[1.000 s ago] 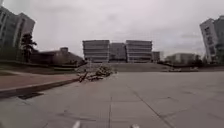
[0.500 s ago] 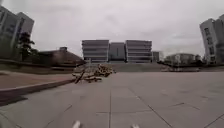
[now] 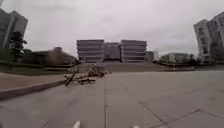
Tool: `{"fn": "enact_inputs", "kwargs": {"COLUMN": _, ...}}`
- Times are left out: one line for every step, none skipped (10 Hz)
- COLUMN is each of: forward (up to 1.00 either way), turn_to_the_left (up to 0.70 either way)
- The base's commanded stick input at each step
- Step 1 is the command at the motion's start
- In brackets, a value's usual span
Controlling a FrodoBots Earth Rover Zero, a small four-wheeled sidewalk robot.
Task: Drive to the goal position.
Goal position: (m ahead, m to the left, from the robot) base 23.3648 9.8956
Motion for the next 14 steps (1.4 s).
{"fn": "enact_inputs", "kwargs": {"forward": 1.0, "turn_to_the_left": -0.02}}
{"fn": "enact_inputs", "kwargs": {"forward": 1.0, "turn_to_the_left": -0.29}}
{"fn": "enact_inputs", "kwargs": {"forward": 1.0, "turn_to_the_left": -0.34}}
{"fn": "enact_inputs", "kwargs": {"forward": 1.0, "turn_to_the_left": -0.34}}
{"fn": "enact_inputs", "kwargs": {"forward": 1.0, "turn_to_the_left": -0.34}}
{"fn": "enact_inputs", "kwargs": {"forward": 1.0, "turn_to_the_left": -0.31}}
{"fn": "enact_inputs", "kwargs": {"forward": 1.0, "turn_to_the_left": -0.27}}
{"fn": "enact_inputs", "kwargs": {"forward": 1.0, "turn_to_the_left": -0.19}}
{"fn": "enact_inputs", "kwargs": {"forward": 1.0, "turn_to_the_left": -0.01}}
{"fn": "enact_inputs", "kwargs": {"forward": 1.0, "turn_to_the_left": 0.0}}
{"fn": "enact_inputs", "kwargs": {"forward": 1.0, "turn_to_the_left": 0.0}}
{"fn": "enact_inputs", "kwargs": {"forward": 1.0, "turn_to_the_left": 0.0}}
{"fn": "enact_inputs", "kwargs": {"forward": 1.0, "turn_to_the_left": 0.0}}
{"fn": "enact_inputs", "kwargs": {"forward": 1.0, "turn_to_the_left": 0.0}}
